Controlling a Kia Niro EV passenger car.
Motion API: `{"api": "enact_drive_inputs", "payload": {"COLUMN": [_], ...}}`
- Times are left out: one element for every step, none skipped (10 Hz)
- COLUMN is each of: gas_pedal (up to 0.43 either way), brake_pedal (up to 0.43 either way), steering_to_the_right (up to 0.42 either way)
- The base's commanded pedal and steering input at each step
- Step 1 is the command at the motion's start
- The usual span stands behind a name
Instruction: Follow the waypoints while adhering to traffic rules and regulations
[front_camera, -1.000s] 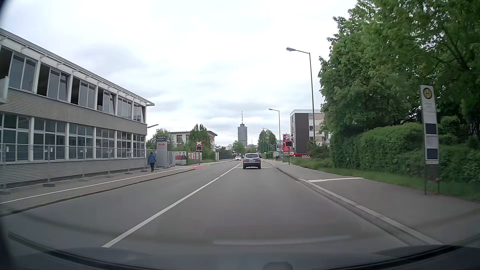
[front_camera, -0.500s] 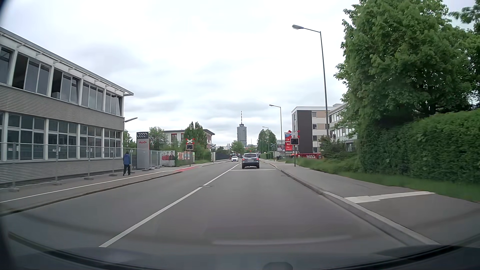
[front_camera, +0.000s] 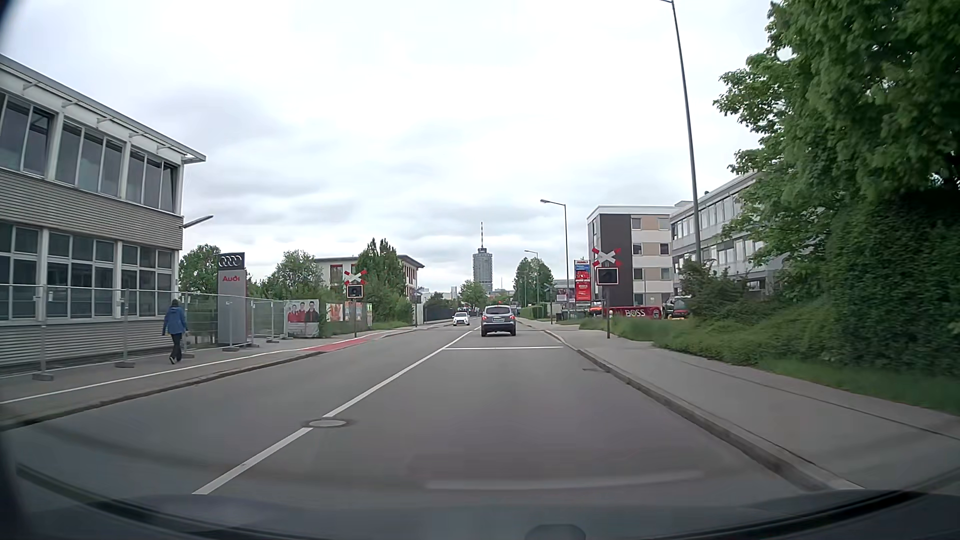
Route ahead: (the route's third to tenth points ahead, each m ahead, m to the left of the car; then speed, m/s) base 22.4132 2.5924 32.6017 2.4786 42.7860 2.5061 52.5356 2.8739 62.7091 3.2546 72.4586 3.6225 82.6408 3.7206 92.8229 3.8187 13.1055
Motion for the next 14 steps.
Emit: {"api": "enact_drive_inputs", "payload": {"gas_pedal": [0.157,0.15,0.15,0.15,0.15,0.15,0.15,0.15,0.15,0.15,0.157,0.157,0.157,0.157], "brake_pedal": [0.0,0.0,0.0,0.0,0.0,0.0,0.0,0.0,0.0,0.0,0.0,0.0,0.0,0.0], "steering_to_the_right": [-0.001,-0.002,-0.003,-0.003,-0.003,-0.003,-0.003,-0.003,-0.003,-0.003,-0.003,-0.003,-0.003,-0.003]}}
